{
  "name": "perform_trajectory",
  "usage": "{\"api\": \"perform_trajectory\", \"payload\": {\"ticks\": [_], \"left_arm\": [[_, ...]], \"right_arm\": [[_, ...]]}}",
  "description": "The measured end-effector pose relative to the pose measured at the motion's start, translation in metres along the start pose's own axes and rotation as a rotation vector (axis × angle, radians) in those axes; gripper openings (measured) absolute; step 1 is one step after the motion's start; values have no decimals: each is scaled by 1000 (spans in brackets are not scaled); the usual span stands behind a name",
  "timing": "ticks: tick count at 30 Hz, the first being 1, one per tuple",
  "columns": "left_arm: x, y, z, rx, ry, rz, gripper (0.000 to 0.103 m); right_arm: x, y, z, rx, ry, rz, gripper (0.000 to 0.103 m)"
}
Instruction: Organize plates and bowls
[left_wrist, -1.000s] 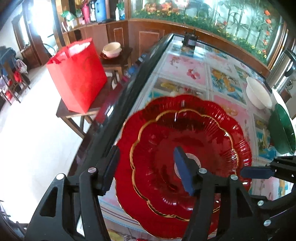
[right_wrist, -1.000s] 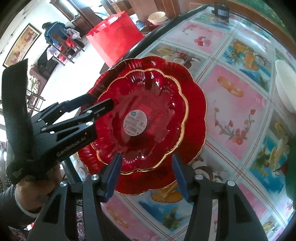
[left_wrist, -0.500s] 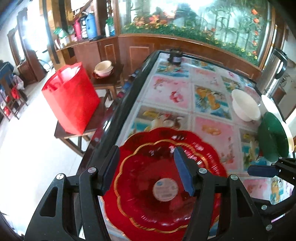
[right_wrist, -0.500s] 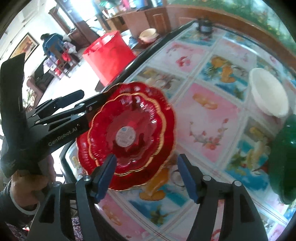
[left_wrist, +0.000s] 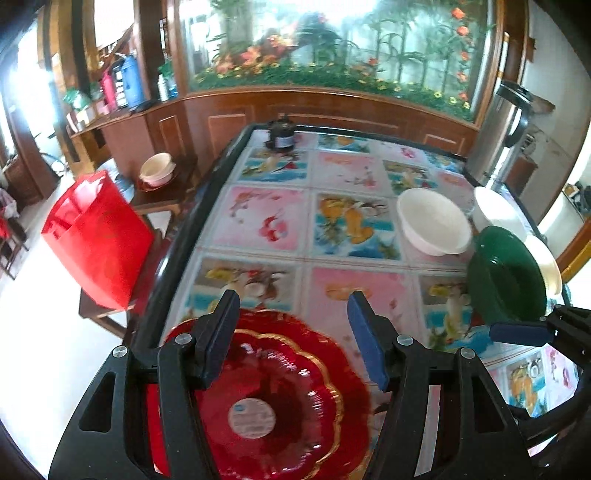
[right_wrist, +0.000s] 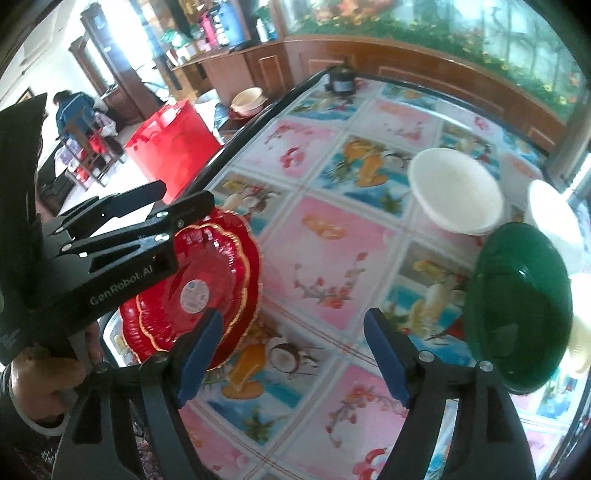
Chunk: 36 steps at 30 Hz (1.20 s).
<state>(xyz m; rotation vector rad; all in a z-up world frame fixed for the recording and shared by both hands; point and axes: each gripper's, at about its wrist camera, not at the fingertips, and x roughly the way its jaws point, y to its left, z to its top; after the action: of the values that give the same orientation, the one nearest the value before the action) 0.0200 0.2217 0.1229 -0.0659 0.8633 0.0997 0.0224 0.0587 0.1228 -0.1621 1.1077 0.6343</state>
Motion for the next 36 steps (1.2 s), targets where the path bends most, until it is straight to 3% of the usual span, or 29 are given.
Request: {"api": "perform_trajectory", "payload": {"ticks": [8, 36], "left_arm": [[5, -30, 6, 25, 19, -49, 61], [31, -130, 17, 50, 116, -114, 61]], "right_arm": [[-13, -23, -6, 49, -34, -66, 80], [-40, -126, -34, 188, -40, -93, 80]]}}
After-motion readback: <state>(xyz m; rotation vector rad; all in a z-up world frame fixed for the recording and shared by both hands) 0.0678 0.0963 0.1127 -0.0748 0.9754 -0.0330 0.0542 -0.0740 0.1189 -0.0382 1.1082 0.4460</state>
